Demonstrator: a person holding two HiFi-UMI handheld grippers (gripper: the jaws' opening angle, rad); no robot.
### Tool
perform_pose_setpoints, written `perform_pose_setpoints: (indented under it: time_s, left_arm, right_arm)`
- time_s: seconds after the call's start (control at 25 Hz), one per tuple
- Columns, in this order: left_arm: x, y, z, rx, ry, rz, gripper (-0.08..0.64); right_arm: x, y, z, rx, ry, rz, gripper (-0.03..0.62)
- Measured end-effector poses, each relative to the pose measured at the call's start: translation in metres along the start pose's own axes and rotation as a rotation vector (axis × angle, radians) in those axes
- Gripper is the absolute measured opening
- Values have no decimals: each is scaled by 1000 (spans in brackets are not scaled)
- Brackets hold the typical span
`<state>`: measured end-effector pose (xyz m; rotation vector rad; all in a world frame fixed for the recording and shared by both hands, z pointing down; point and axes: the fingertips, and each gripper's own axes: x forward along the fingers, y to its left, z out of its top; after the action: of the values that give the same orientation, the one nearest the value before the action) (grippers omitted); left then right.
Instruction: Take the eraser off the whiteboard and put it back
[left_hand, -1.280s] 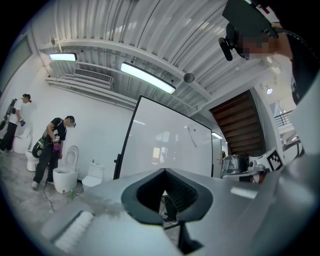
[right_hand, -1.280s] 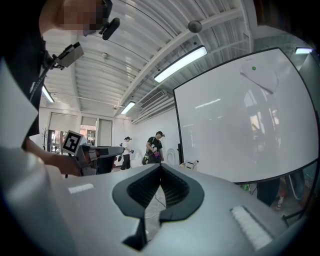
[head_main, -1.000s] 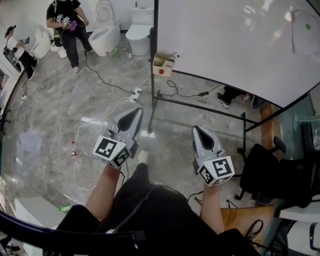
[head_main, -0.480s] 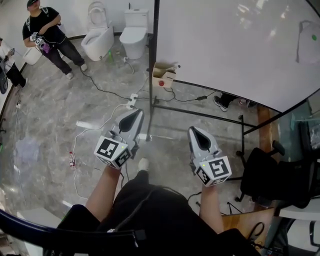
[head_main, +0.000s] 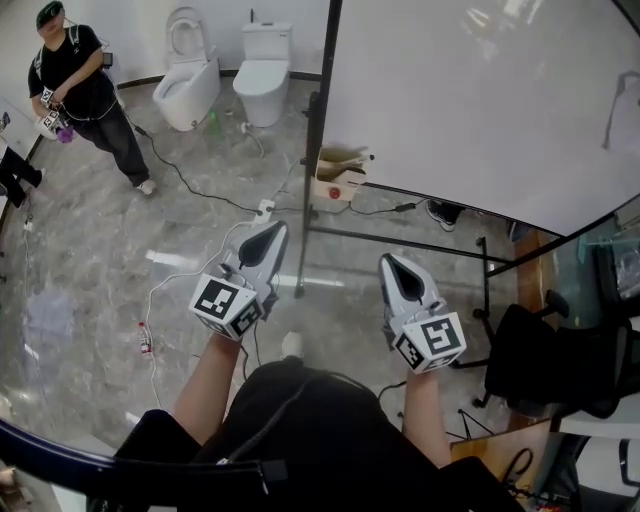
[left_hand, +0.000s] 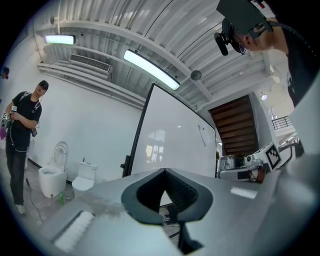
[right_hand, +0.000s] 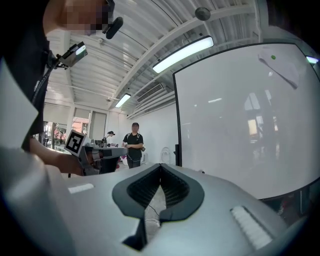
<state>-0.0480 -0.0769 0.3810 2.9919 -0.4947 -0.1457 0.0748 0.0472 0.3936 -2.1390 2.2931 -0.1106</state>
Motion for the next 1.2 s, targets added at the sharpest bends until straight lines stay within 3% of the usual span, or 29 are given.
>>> perform_pose_setpoints:
  time_s: [0.32,0.64,0.96,1.2]
  left_arm:
    - [27,39,1,-5,14,-60,3]
    - [47,83,7,-1,14,-71,3]
    - [61,97,2,-4,21,-68,3]
    - [75,104,4,-23,6,-12,3]
  right_arm:
    - [52,-6,6,2,-4,-30,9]
    - [96,-14,5,8,-12,-54,9]
    - [122,-26,4,5,0,-31,9]
    - [143,-47,-1,-11,15,19,9]
